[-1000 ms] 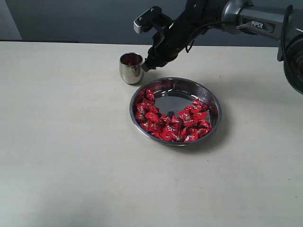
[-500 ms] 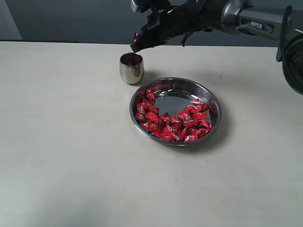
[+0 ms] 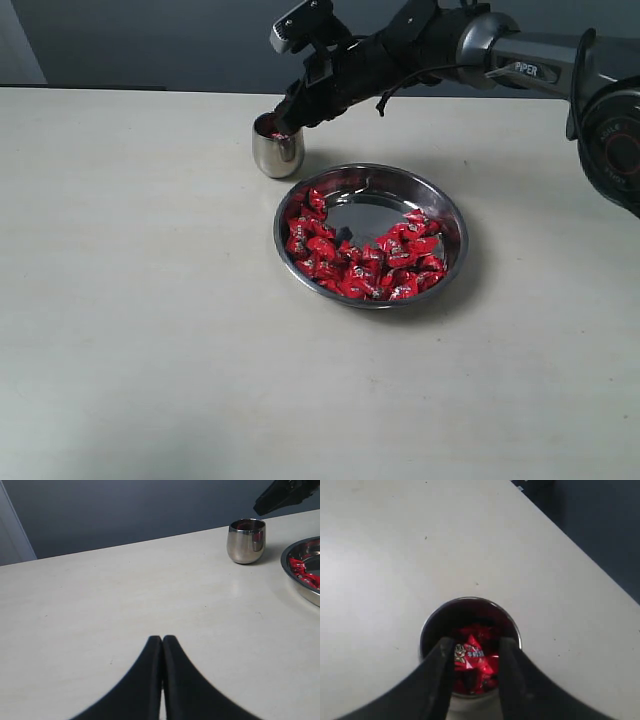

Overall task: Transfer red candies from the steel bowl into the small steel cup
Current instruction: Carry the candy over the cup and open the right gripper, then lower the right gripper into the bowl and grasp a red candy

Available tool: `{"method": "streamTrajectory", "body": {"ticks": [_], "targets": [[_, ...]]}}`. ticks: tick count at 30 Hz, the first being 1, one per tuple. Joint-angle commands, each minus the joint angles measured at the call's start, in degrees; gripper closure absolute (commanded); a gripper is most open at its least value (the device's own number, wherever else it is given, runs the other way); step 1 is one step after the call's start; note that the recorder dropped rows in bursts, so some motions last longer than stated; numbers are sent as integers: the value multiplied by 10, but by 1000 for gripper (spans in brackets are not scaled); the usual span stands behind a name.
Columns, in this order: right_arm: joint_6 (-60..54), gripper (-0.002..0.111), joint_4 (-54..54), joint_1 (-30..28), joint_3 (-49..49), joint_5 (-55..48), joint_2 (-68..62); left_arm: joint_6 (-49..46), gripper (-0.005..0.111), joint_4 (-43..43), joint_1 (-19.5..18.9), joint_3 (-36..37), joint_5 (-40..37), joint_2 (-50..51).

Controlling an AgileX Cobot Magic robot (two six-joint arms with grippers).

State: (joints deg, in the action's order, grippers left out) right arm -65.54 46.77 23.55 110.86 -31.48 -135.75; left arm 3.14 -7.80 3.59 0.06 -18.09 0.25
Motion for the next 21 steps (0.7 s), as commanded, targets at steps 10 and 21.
{"method": "streamTrajectory", "body": {"ticks": [10, 21], "targets": [[181, 77, -222, -2, 3, -144, 45, 3, 106, 0, 6, -1, 4, -2], [246, 77, -306, -2, 2, -356, 45, 3, 106, 0, 6, -1, 4, -2]]}}
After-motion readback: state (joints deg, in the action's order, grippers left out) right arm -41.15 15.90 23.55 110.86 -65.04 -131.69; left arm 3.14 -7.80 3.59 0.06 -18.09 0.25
